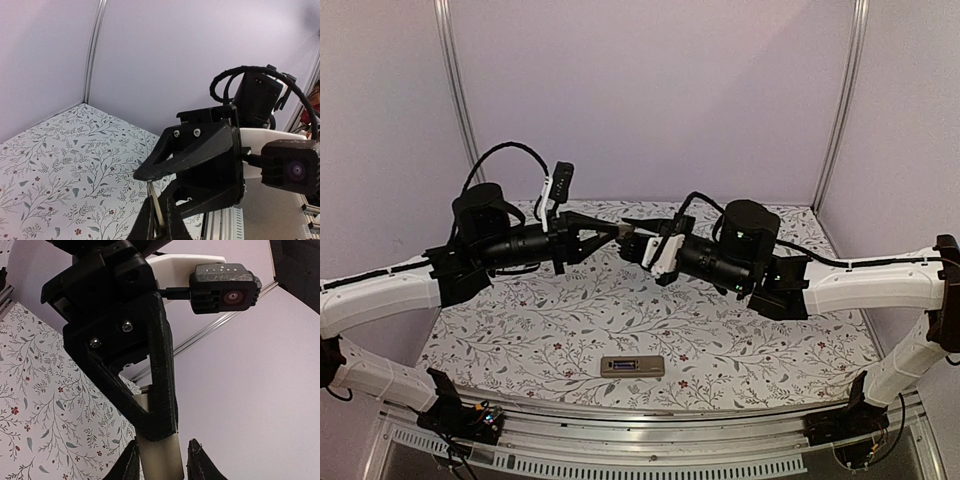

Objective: Load the batteries into the remote control
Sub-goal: Pass from the left arm to the right

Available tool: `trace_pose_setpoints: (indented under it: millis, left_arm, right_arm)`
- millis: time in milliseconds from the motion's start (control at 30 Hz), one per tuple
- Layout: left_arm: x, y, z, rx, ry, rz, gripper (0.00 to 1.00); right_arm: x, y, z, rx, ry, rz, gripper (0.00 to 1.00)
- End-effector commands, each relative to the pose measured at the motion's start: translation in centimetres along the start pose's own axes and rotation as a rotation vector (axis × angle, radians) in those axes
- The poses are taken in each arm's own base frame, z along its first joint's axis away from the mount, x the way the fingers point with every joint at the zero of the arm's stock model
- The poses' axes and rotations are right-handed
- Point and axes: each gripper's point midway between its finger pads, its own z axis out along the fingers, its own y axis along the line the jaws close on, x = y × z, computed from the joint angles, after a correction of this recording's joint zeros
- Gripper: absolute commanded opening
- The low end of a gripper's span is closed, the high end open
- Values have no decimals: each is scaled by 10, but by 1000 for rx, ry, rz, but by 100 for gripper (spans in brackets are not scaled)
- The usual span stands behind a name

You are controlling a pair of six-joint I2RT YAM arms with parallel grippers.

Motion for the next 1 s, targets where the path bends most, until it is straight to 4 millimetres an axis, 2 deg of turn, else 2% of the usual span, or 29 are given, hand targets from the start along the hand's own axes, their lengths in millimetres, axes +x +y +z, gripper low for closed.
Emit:
trace_pose_setpoints:
  millis: [0,167,433,633,700,767,867,900,967]
  left_arm:
    - [-5,-2,2,27,3,4,0]
    - [-5,-2,3,30,2,6,0]
    - [-4,-2,3,34,9,3,0]
    - [0,1,2,21,18,-5,2]
    - [0,2,2,17,18,-6,12]
    - [0,3,2,13,18,-3,30]
    - [-2,6,-1,-10,14,12,83]
    - [-4,7,-2,-25,12,24,97]
    - [-9,9,-6,-58,14,72,100]
  right_arm:
    - [7,4,0,-1,37,-21,32]
    - [8,10,-2,-27,31,-32,33]
    - [8,14,-5,-48,29,-45,26]
    - [-5,12,-12,-62,-22,-36,22]
    - [-5,11,-13,-62,-24,-36,21]
    - [-5,11,-14,-63,-24,-33,20]
    - [-5,13,-16,-74,-19,-16,19]
    - [-4,13,-16,-77,-14,-4,18]
    - [-2,14,-15,-89,0,17,18]
